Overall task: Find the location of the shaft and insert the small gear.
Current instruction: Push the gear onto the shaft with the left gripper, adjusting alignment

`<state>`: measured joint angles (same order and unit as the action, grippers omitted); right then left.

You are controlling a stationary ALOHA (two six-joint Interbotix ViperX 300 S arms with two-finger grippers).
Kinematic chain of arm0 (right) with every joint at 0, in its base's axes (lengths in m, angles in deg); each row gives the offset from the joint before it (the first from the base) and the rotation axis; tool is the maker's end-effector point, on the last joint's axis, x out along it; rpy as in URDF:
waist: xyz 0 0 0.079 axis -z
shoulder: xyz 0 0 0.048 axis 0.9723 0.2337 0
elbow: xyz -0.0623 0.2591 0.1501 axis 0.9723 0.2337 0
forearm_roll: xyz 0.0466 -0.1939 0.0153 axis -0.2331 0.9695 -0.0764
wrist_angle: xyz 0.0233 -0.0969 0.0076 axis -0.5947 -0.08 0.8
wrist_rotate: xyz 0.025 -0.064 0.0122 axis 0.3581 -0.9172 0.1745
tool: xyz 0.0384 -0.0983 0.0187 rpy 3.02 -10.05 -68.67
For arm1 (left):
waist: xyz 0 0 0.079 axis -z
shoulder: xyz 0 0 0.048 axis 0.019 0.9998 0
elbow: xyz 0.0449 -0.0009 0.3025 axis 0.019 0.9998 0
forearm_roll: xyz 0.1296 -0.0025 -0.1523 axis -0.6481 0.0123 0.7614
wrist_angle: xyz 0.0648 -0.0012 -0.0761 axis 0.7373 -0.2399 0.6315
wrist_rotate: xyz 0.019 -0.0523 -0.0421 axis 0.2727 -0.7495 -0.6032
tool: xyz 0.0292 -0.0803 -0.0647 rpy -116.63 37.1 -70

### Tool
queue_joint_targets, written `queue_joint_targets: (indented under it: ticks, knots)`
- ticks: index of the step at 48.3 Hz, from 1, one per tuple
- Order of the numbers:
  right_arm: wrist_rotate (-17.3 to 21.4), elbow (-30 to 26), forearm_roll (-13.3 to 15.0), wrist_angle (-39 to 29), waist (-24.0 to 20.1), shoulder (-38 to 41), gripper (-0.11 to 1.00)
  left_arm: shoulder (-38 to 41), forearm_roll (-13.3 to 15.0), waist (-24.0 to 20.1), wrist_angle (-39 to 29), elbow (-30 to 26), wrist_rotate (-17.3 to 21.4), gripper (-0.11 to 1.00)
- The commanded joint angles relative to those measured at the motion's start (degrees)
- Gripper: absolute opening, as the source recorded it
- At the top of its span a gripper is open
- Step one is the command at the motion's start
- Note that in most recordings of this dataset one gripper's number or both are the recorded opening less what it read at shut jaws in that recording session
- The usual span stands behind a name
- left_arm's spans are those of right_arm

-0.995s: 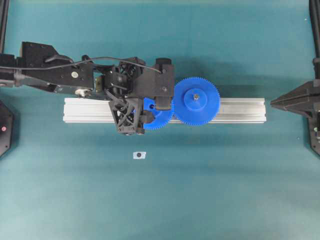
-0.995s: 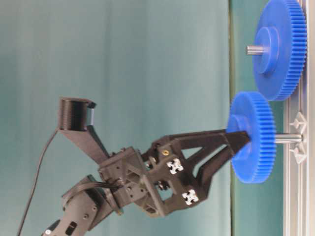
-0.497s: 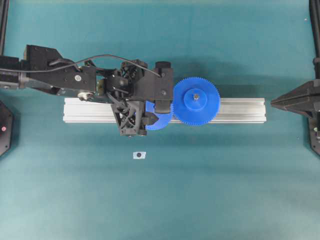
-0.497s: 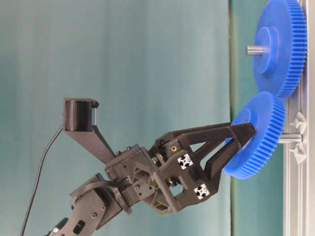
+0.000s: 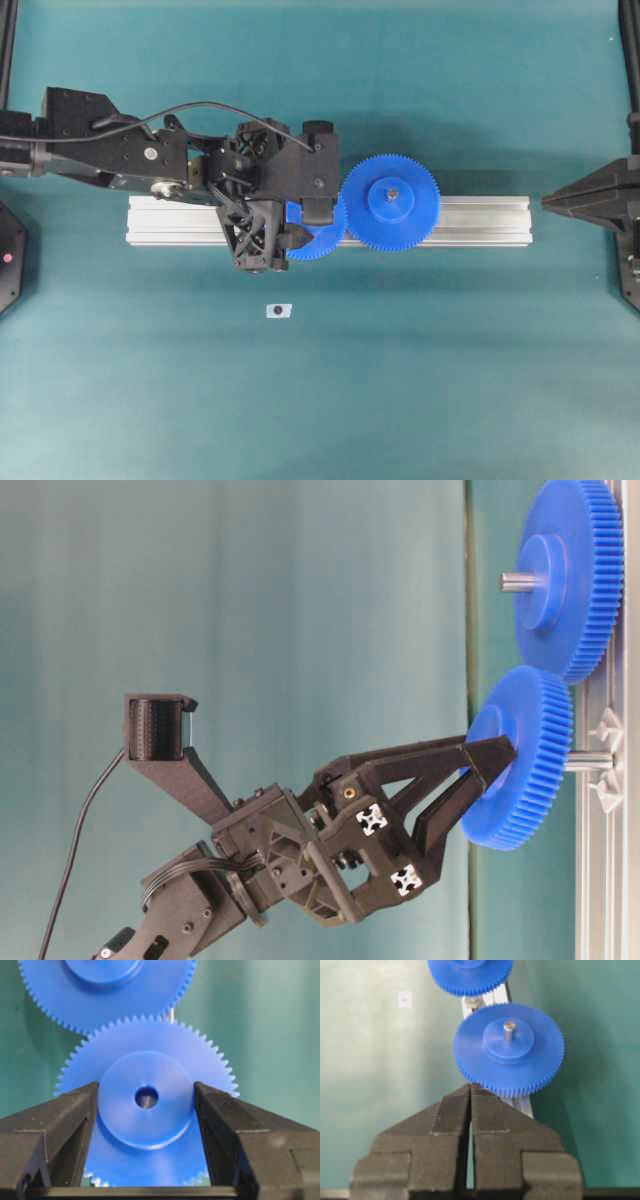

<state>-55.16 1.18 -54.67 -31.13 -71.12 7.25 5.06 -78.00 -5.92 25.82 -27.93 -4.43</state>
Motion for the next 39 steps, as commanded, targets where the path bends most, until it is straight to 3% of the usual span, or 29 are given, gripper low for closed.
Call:
queue_joint_targets:
  ticks: [1, 39]
  knots:
    - [0.53, -0.35, 0.00, 0.53, 0.18, 0.35, 0.01, -1.67, -0.09, -0.09, 0.00, -0.70, 0.00, 0.64]
    - [0.53, -0.35, 0.00, 0.53, 0.18, 0.35, 0.01, -1.23, -0.09, -0.18, -2.64, -0.79, -0.53, 0.64]
